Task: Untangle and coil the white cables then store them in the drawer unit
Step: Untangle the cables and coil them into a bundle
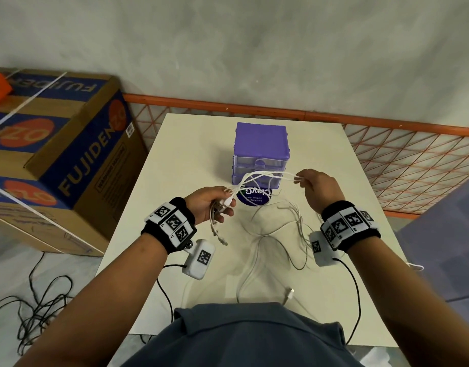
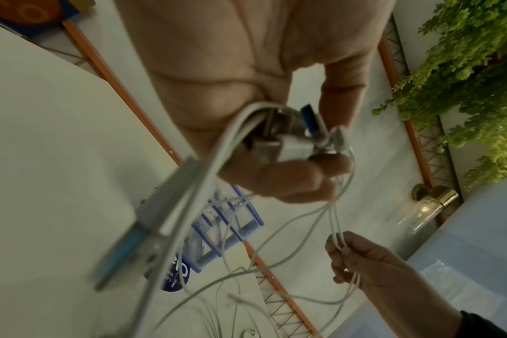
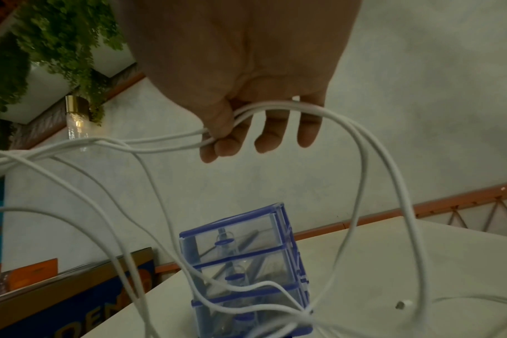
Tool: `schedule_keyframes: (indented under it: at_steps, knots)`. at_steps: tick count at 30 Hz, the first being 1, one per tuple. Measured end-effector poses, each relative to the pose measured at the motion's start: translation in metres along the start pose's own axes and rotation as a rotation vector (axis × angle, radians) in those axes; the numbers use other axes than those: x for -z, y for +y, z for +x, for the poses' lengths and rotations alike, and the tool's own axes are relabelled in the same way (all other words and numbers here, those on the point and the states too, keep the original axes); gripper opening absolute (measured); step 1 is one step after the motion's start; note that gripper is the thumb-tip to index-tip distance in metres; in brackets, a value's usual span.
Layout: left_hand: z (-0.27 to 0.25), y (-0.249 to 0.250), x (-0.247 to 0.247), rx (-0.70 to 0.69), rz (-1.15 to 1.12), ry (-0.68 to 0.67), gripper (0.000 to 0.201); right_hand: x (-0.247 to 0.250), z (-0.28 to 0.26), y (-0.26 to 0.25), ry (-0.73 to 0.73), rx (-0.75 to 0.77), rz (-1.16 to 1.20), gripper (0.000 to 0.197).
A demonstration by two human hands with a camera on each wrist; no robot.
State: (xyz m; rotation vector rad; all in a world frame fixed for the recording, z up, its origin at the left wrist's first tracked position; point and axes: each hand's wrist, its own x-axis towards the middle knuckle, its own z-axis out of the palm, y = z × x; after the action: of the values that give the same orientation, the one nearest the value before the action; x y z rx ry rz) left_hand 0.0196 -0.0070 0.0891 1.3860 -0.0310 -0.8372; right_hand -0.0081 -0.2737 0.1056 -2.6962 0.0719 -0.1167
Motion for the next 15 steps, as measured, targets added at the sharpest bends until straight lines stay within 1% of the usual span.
schedule_keyframes:
  at_steps: [3,4,5,7,8,10,12,15]
  knots:
    - [0.002,0.001,-0.002,0.027,-0.021,-0.061,0.012,0.001,-0.003,-0.007,0.015,0.042,-0.022,0.028]
    - [0.002,0.0,-0.003,0.032,-0.018,-0.064,0.011,0.001,-0.004,-0.009,0.013,0.058,-0.036,0.026]
    - [0.003,0.0,-0.003,0.035,-0.018,-0.054,0.015,0.002,-0.004,-0.011,-0.004,0.065,-0.057,0.025]
    - [0.003,-0.001,-0.005,0.028,-0.006,-0.016,0.032,0.003,-0.004,-0.014,-0.058,0.063,-0.091,0.025]
    - [0.004,-0.002,-0.007,0.005,0.022,-0.001,0.037,0.003,-0.004,-0.015,-0.071,0.064,-0.096,0.024]
    - [0.005,-0.003,-0.01,-0.044,0.097,0.027,0.037,0.003,-0.003,-0.018,-0.065,0.079,-0.115,0.023]
    - [0.005,-0.003,-0.012,-0.073,0.131,0.025,0.034,0.002,-0.003,-0.024,-0.065,0.103,-0.132,0.023]
    - [0.005,-0.002,-0.015,-0.075,0.072,-0.02,0.028,0.001,-0.002,-0.036,-0.081,0.128,-0.089,0.032]
